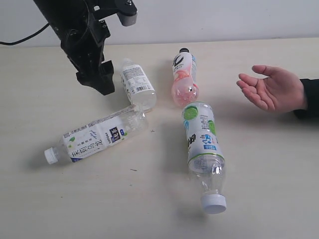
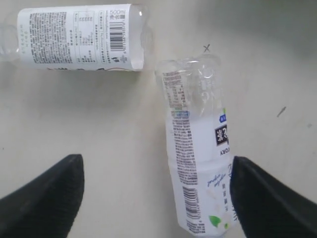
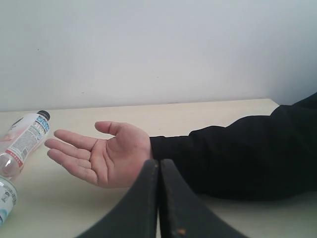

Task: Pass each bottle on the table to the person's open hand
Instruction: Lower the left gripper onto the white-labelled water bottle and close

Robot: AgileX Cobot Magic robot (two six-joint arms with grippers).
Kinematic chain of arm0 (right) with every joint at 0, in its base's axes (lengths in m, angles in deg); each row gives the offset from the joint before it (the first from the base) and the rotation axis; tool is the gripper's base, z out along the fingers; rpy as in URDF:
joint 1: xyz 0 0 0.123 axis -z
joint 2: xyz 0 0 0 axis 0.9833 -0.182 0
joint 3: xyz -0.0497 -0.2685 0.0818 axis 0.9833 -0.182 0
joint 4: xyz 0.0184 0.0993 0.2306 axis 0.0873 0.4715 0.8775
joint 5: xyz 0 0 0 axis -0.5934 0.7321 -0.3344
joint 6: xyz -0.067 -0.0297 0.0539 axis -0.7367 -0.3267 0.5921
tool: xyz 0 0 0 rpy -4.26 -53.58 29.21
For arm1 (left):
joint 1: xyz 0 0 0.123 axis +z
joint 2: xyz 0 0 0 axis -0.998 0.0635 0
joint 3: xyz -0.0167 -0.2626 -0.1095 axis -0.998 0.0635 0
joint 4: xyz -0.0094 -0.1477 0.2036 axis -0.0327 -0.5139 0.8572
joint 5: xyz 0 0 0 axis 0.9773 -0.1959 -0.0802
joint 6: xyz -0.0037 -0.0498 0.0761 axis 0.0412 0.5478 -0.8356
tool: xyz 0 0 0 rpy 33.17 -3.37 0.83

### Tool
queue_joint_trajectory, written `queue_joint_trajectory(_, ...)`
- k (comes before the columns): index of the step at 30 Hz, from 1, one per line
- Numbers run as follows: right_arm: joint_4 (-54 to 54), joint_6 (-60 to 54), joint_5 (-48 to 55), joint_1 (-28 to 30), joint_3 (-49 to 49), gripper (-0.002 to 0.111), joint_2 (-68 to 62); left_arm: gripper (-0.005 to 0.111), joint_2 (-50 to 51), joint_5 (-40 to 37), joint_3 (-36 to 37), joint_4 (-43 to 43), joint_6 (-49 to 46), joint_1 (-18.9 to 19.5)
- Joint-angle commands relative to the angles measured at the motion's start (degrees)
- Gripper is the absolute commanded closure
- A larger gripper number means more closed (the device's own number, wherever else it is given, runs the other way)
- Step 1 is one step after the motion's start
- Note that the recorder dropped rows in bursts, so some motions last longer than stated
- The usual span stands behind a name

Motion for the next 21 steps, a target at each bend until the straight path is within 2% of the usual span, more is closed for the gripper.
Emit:
queue_joint_trajectory(1,-0.3,-0.5,-0.8,-0.1,-0.2,0.108,0.3,0.029,-0.1,1.0,-0.4,1.0,-1.4,-0.1)
queue_joint_trajectory(8,-0.3,-0.5,-0.8,-0.1,-0.2,0.108,0.3,0.029,0.7,-0.5,-0.4,1.8,1.0,-0.1)
queue_joint_trajectory(12,-0.3,-0.5,-0.8,-0.1,-0.2,0.108,0.3,0.022,2.5,-2.3,-0.2,1.6,2.5,-0.1)
queue_joint_trajectory(21,-0.3,-0.5,-0.8,-0.1,-0.2,0.108,0.3,0.02,6.9,-0.8,4.8,2.8,3.6,0.0)
